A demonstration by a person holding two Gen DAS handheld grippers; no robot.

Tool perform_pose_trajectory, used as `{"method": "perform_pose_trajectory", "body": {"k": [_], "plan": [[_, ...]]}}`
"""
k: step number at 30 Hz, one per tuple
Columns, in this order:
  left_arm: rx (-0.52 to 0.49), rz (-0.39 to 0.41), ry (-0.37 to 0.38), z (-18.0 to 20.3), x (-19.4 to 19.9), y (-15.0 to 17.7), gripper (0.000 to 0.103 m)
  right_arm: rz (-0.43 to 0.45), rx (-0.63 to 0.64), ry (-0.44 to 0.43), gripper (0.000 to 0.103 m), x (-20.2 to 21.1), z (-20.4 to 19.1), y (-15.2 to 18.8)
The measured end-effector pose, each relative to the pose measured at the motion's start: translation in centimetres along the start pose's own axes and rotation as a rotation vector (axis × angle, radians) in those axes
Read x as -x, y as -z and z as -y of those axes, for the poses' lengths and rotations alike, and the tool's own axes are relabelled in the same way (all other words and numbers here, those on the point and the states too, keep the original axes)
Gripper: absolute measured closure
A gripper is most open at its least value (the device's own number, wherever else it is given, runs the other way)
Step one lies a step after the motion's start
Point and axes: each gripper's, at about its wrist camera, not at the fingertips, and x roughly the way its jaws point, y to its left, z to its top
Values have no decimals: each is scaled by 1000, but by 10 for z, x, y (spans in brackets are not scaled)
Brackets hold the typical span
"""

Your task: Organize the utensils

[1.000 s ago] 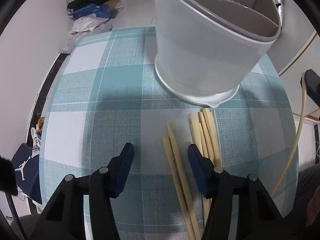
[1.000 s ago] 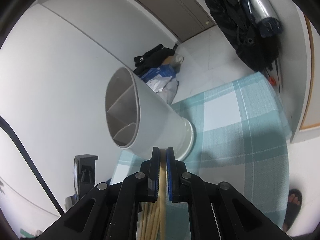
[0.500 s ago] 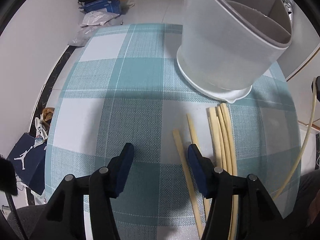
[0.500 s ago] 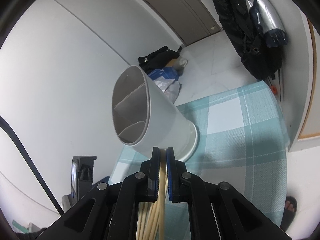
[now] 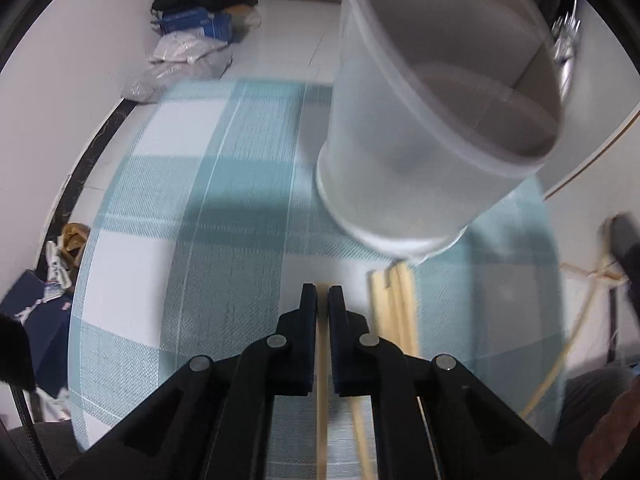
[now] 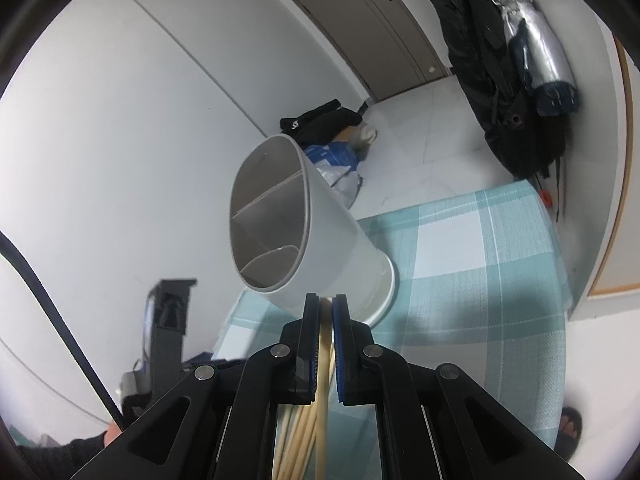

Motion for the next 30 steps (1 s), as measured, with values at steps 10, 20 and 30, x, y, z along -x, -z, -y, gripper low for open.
{"method": "perform_pose_trajectory", "body": {"k": [10, 20, 30], "plan": [[25, 363, 107, -2, 99, 2, 100, 97, 158, 53, 97, 19, -39, 1], [-66, 418, 133, 5, 120, 3, 101, 157, 209, 111, 97, 36, -62, 6], [-134, 412, 147, 14, 142, 5, 101, 196, 252, 116, 98, 44, -81, 2]]}}
